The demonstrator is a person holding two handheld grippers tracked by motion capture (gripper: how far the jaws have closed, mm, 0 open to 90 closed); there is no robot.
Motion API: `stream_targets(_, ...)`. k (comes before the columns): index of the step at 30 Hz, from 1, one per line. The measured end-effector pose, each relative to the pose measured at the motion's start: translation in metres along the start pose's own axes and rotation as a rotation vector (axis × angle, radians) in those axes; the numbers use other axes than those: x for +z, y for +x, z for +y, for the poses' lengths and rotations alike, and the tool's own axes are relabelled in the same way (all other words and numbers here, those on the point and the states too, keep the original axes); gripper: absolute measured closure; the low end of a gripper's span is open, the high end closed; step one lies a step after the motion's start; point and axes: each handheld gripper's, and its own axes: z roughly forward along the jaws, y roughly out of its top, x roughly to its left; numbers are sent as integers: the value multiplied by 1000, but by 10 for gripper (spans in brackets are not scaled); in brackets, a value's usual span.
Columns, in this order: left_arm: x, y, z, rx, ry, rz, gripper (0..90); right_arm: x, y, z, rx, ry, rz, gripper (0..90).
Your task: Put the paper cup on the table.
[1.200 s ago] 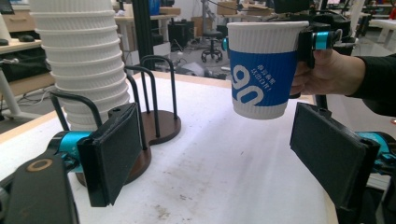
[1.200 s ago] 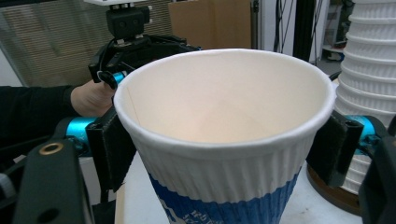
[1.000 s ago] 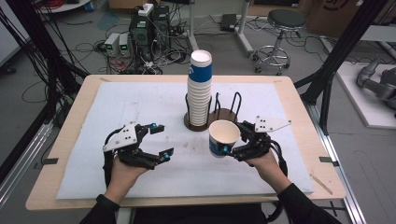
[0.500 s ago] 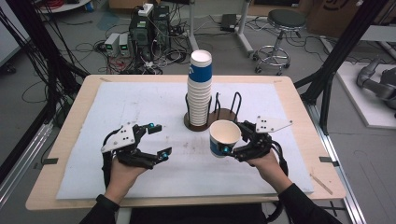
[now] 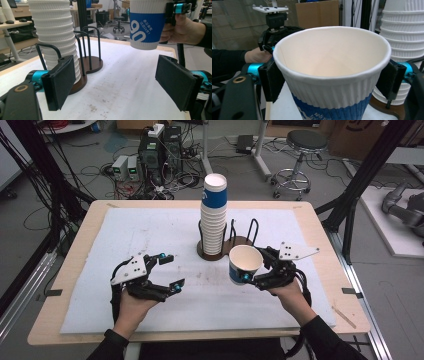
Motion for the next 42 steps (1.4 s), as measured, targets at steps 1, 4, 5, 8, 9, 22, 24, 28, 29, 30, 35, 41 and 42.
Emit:
stream_targets(1,-1,0,0,-1,0,1,165,0,0,0,4,1,-4,214)
stream_targets(4,-2,0,-1,-2,-3,11,165,-2,-3,0,0,-3,-17,213)
stream_targets(5,-3,1,-1,-2,-3,11,165,-3,-3,1,-3,-4,-24,213)
stream_targets(8,-3,2,-2,-8,-5,15,165,-7,-6,2,-7,-9,-46,213)
stream_targets(9,-3,2,-2,-10,-6,13,165,-9,-8,3,-6,-9,-54,213)
stream_targets(22,-3,5,-3,-21,-7,10,165,-34,-37,1,19,-20,-194,213)
stream_targets(24,-3,5,-4,-22,-8,10,165,-39,-41,1,28,-20,-213,213)
stream_targets(28,-3,5,-4,-24,-3,11,165,-47,-52,0,43,-27,-255,213)
stream_targets(29,-3,6,-4,-24,-4,11,165,-49,-53,0,45,-27,-262,213)
stream_targets(30,-4,6,-4,-24,-4,13,165,-51,-56,-1,54,-27,-269,213)
stream_targets(35,-5,6,-5,-30,-5,17,165,-61,-68,-2,56,-32,-323,213)
stream_targets(41,-6,7,-5,-32,-6,18,165,-69,-82,-4,52,-29,-384,213)
stream_targets(42,-6,7,-5,-32,-6,19,165,-70,-83,-5,51,-34,-393,213)
